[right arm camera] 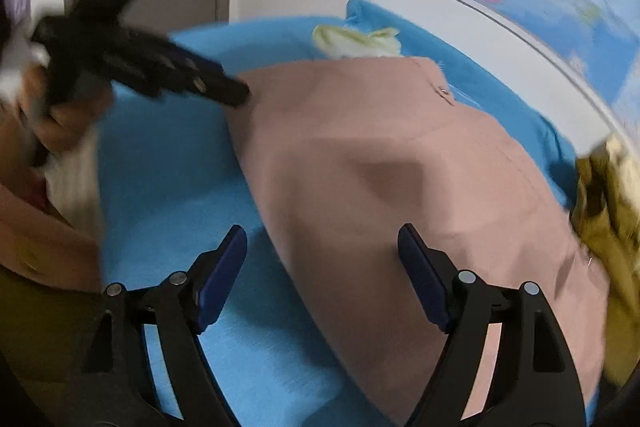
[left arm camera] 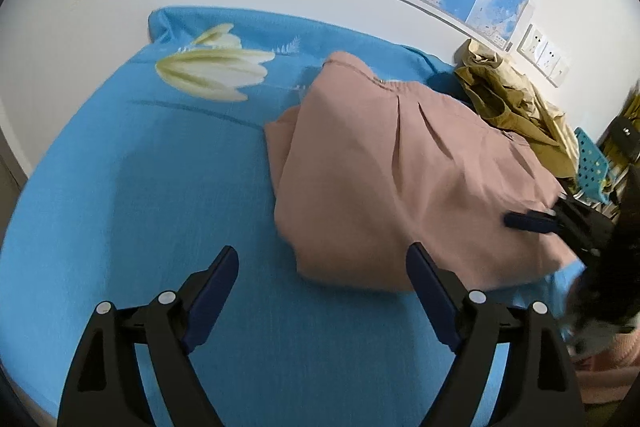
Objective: Fold large clothes
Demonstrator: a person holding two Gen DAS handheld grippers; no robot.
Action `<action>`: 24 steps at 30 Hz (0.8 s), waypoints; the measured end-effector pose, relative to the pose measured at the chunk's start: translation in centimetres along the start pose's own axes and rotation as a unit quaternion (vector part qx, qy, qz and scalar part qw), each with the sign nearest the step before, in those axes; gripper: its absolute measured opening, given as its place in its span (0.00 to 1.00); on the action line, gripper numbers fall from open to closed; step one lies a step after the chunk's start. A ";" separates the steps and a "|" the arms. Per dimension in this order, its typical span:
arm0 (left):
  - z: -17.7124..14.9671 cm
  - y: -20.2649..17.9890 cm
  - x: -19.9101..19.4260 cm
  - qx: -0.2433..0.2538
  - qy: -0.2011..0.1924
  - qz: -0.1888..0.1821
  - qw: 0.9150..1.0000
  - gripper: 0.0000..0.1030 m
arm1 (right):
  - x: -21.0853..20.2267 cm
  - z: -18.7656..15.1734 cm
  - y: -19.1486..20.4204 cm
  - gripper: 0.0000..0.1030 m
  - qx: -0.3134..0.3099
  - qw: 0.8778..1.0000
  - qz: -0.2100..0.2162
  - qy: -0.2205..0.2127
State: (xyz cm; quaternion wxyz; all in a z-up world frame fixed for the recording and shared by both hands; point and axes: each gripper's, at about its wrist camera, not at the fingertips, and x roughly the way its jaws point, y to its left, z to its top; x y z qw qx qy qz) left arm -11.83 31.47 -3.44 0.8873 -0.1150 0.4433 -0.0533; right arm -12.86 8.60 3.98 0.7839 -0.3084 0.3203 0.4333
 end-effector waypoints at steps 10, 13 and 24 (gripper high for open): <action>-1.1 -1.4 1.6 -0.015 0.032 -0.094 0.995 0.81 | -0.5 1.3 -3.1 0.19 0.060 0.998 0.017 -0.027; -0.4 -2.5 2.9 -0.026 0.043 -0.126 0.991 0.81 | -1.2 1.6 -4.7 0.18 0.103 0.993 0.032 -0.043; 3.6 -1.6 7.1 -0.145 0.042 -0.225 0.963 0.88 | -1.7 1.0 -5.8 0.21 0.171 0.980 0.086 -0.061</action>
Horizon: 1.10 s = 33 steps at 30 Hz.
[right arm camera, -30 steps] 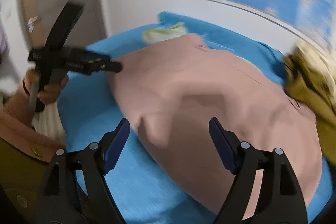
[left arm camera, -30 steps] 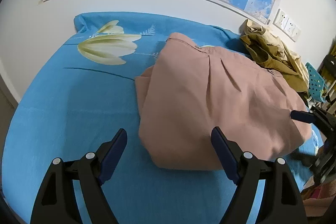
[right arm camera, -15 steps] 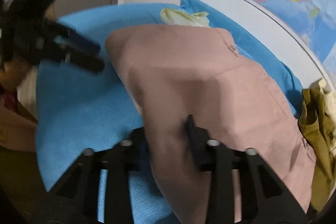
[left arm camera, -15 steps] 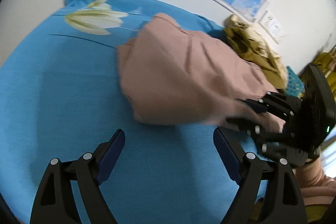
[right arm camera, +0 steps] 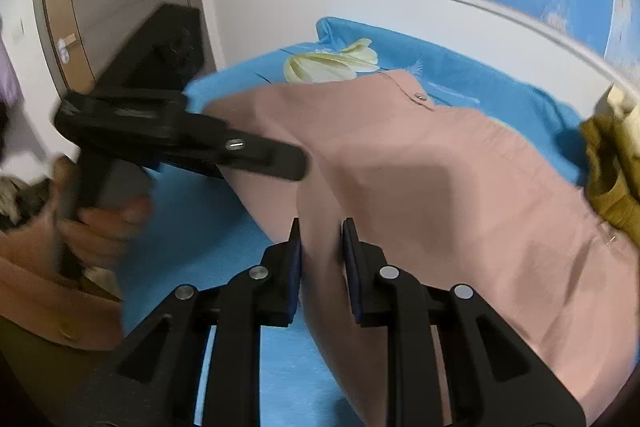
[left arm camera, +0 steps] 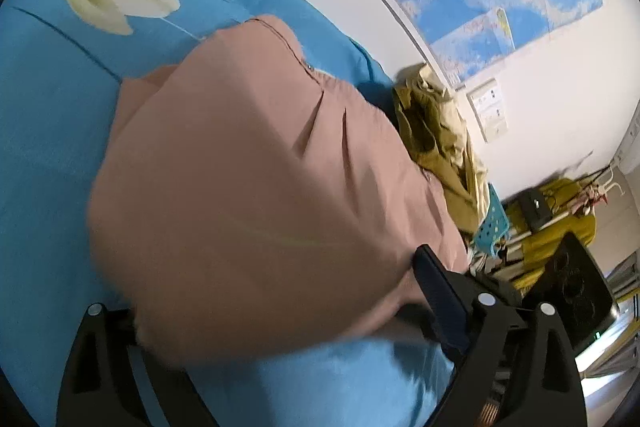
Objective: Fold large clothes
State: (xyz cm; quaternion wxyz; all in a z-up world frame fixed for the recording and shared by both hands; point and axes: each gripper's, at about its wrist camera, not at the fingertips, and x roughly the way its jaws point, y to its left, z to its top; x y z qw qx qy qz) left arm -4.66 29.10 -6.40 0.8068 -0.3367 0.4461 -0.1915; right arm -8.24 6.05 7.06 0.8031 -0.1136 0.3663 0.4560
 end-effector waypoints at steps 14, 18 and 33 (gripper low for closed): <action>2.3 -1.0 2.5 0.042 -0.007 0.102 0.994 0.47 | -11.6 -14.3 -9.2 0.66 0.361 0.923 0.124 -0.046; 2.1 -1.1 2.3 0.054 -0.003 0.112 0.992 0.39 | -12.9 -17.9 -10.9 0.69 0.440 0.888 0.121 -0.059; 2.3 -0.4 2.4 0.035 0.019 0.032 0.999 0.81 | -8.7 -14.1 -13.3 0.78 0.483 0.862 -0.075 -0.132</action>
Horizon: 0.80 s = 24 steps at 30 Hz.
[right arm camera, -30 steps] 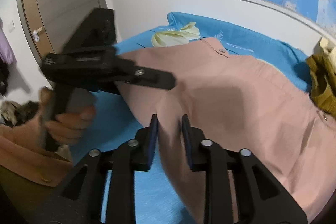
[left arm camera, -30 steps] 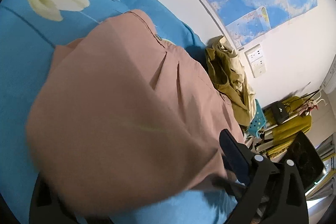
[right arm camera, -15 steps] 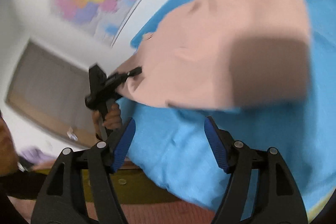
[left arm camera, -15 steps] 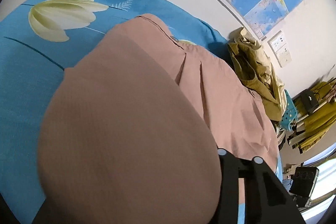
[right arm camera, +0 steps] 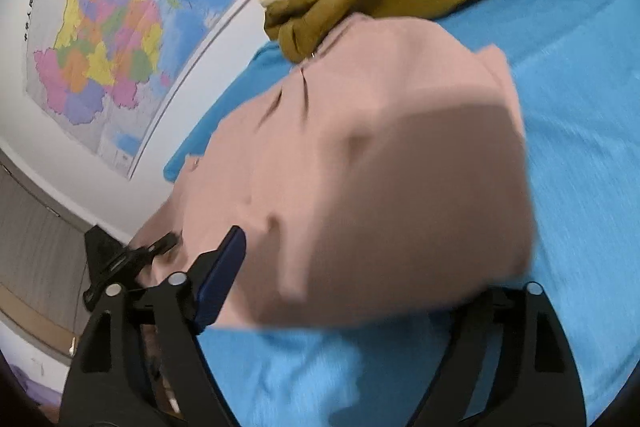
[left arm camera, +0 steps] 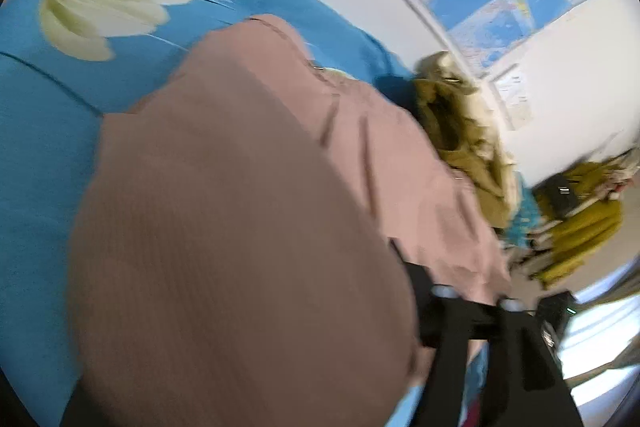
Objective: Fold large clothes
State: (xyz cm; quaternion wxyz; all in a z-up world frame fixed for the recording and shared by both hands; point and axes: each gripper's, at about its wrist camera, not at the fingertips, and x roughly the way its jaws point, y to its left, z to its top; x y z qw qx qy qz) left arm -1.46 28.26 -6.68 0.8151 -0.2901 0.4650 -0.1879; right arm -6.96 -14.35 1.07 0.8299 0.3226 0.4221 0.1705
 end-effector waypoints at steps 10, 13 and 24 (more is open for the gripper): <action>1.0 -2.2 2.0 0.046 -0.012 0.052 0.998 0.79 | 2.7 3.0 0.0 0.68 0.002 0.999 0.043 -0.006; 1.1 -2.3 2.2 0.041 -0.018 0.103 0.994 0.50 | 3.5 3.3 -0.7 0.35 0.015 0.999 0.048 0.008; 1.4 -1.5 2.0 0.024 -0.001 0.063 0.998 0.67 | 3.7 4.1 -1.1 0.45 0.011 0.997 0.073 0.030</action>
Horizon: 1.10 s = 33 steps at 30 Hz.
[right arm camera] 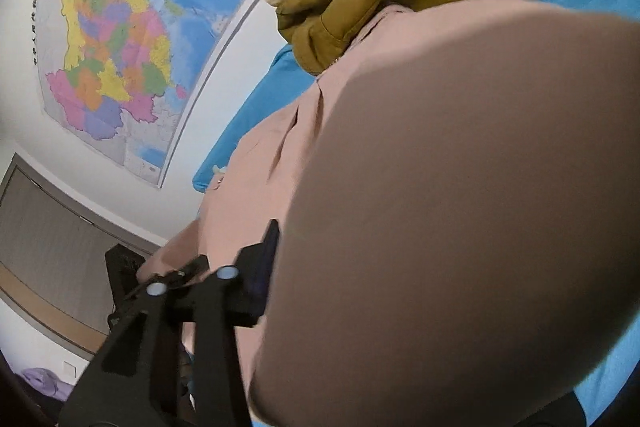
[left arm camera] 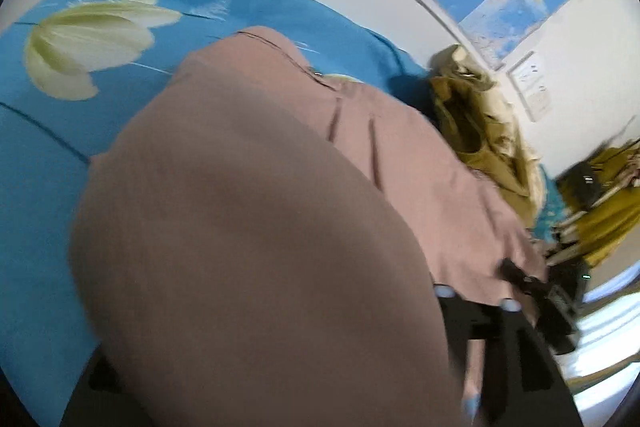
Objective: Fold large clothes
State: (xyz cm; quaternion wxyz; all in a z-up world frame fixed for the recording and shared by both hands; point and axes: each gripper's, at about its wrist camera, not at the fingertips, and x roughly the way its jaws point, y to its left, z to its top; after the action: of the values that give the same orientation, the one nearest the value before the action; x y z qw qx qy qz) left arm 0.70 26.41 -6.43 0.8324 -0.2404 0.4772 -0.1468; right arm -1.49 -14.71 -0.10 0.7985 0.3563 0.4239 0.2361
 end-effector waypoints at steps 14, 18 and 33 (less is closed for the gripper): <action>1.1 -0.5 0.7 0.008 0.006 0.037 0.999 0.27 | 1.1 1.6 2.0 0.15 -0.019 1.000 0.020 0.011; 1.6 -0.9 -0.6 0.010 -0.002 0.020 1.000 0.21 | -0.5 2.2 5.1 0.14 -0.066 0.997 0.033 0.003; 9.4 -2.0 -9.0 0.045 -0.081 0.046 0.995 0.18 | 2.3 7.3 17.0 0.14 -0.181 0.978 0.107 0.016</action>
State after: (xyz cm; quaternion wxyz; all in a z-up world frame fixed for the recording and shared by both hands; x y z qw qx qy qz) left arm 4.31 31.48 5.18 0.8841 -0.1919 0.4116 -0.1099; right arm 4.64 -5.04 14.60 0.8129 0.2456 0.3466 0.3985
